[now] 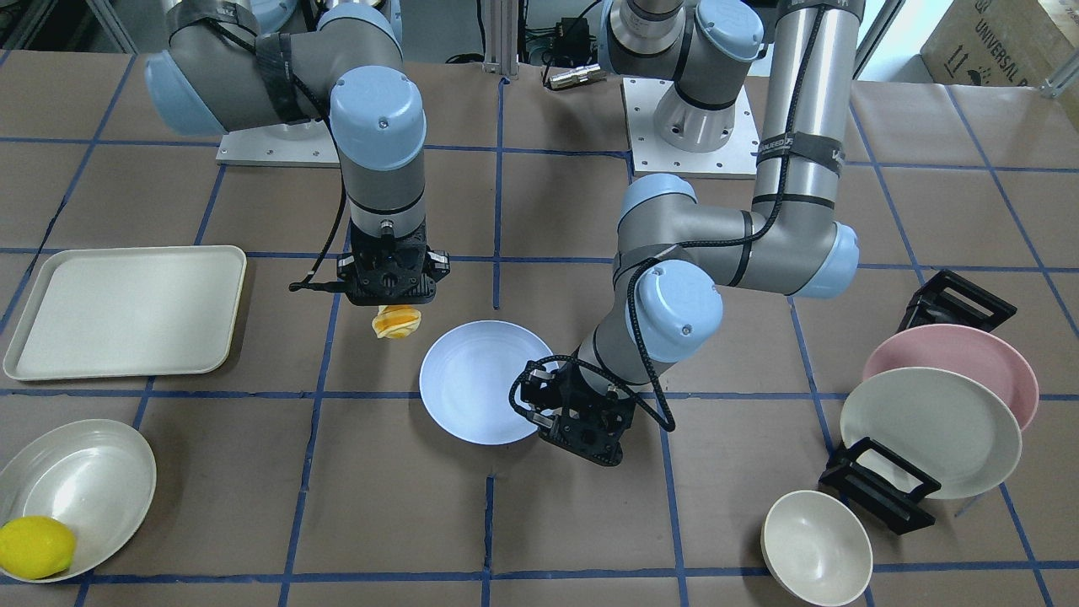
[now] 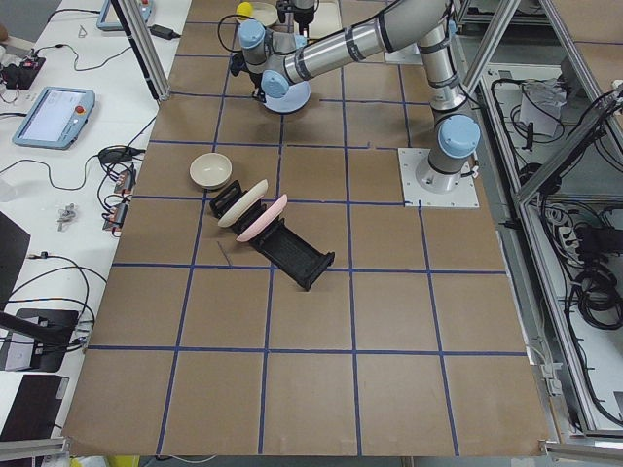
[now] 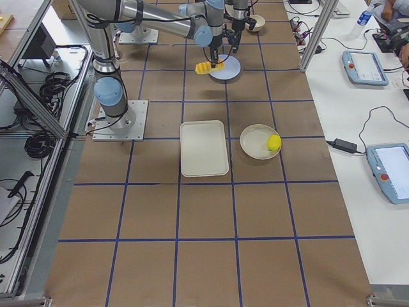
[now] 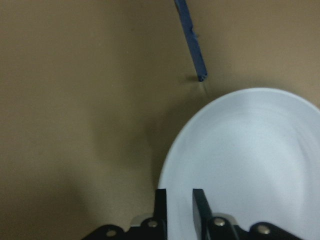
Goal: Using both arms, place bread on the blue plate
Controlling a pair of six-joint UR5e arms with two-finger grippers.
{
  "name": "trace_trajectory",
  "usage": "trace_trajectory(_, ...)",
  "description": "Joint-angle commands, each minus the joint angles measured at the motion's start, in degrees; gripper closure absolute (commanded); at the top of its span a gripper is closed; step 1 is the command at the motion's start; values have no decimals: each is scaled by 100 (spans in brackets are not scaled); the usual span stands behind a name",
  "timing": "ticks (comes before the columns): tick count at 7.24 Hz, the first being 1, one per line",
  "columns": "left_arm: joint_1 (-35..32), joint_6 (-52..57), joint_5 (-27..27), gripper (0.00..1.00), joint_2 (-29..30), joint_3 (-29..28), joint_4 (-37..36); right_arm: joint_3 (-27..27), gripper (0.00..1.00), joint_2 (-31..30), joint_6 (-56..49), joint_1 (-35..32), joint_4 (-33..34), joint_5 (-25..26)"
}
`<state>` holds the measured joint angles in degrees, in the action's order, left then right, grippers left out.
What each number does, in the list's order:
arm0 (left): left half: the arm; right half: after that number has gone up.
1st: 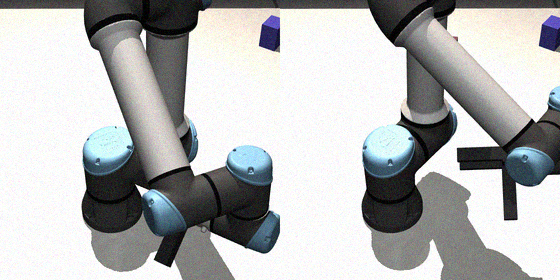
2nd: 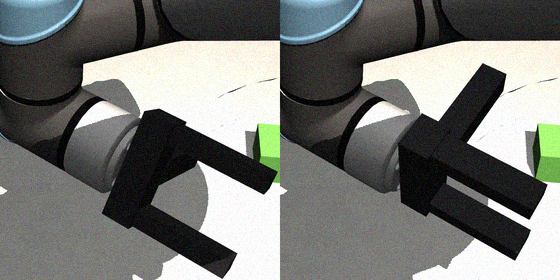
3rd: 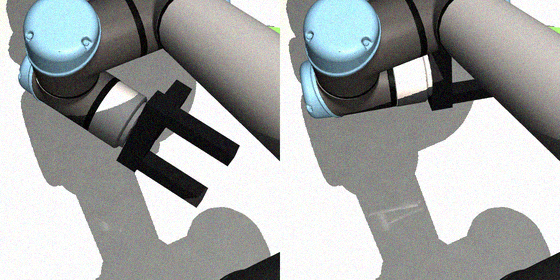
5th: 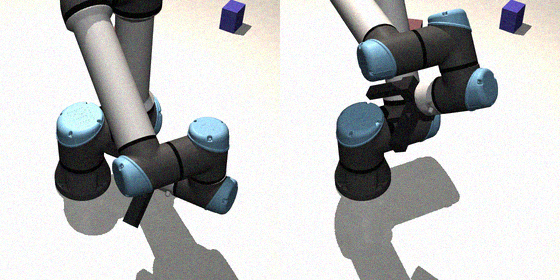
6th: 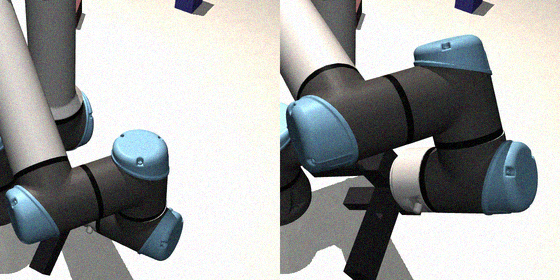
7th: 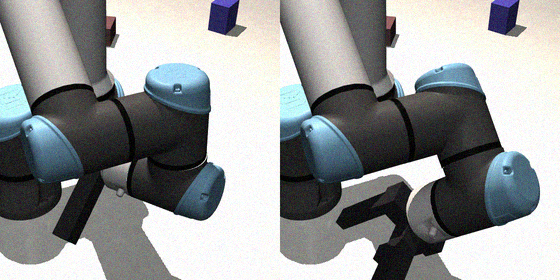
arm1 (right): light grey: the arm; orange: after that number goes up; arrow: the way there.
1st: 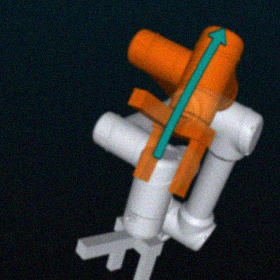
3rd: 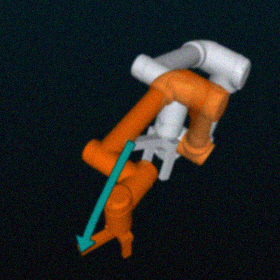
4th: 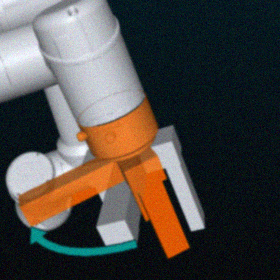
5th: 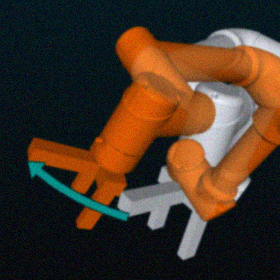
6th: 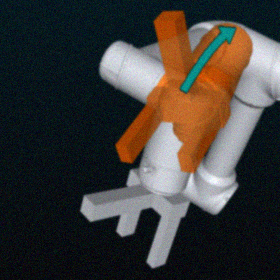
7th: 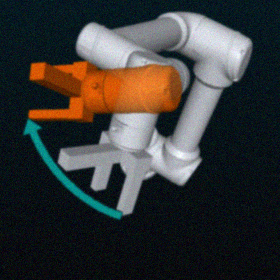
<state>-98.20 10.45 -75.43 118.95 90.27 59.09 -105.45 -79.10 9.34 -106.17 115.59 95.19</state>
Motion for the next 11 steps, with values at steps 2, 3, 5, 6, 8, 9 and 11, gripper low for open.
trace_trajectory(2, 423, 28, -349, 0, -582, -351, 1206, 94, 90, 210, 42, -184, 121, -158)
trace_trajectory(3, 407, 28, -715, 0, -749, -474, 1515, 95, 90, 376, 138, -324, 374, -228)
trace_trajectory(5, 398, 28, -974, 0, -891, -868, 2200, 112, 90, 606, 235, -448, 788, -220)
trace_trajectory(6, 398, 28, -1000, 0, -979, -1193, 2656, 112, 90, 667, 244, -457, 807, -220)
trace_trajectory(8, 415, 10, -1403, 0, -1207, -1669, 3240, 321, 90, 921, 314, -510, 1061, -168)
trace_trajectory(9, 433, 1, -1561, 0, -1382, -1679, 3328, 758, 90, 1166, 436, -632, 984, -115)
trace_trajectory(11, 591, -7, -1817, 0, -1682, -1592, 3627, 1105, 90, 1598, 561, -817, 965, -89)
